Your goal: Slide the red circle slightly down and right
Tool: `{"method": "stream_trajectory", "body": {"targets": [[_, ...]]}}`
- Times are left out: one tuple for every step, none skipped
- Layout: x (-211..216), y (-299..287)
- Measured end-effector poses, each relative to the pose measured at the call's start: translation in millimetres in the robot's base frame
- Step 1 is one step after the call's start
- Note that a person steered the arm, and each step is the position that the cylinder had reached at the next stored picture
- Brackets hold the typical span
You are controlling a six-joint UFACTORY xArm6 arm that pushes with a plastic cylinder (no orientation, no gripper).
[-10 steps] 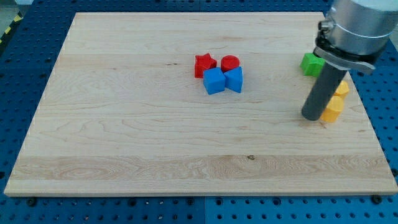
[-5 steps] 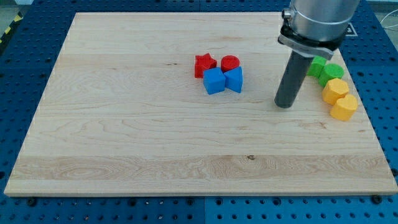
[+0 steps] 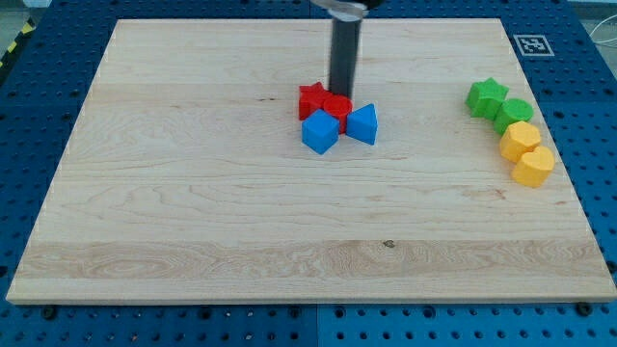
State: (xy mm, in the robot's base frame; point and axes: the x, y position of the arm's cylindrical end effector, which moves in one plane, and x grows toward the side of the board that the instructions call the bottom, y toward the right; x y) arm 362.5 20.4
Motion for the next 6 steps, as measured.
{"method": "stream_trajectory", "body": {"targets": [[2,-9],[15,-9],[35,-4],[56,5],[80,20],[99,36]]}}
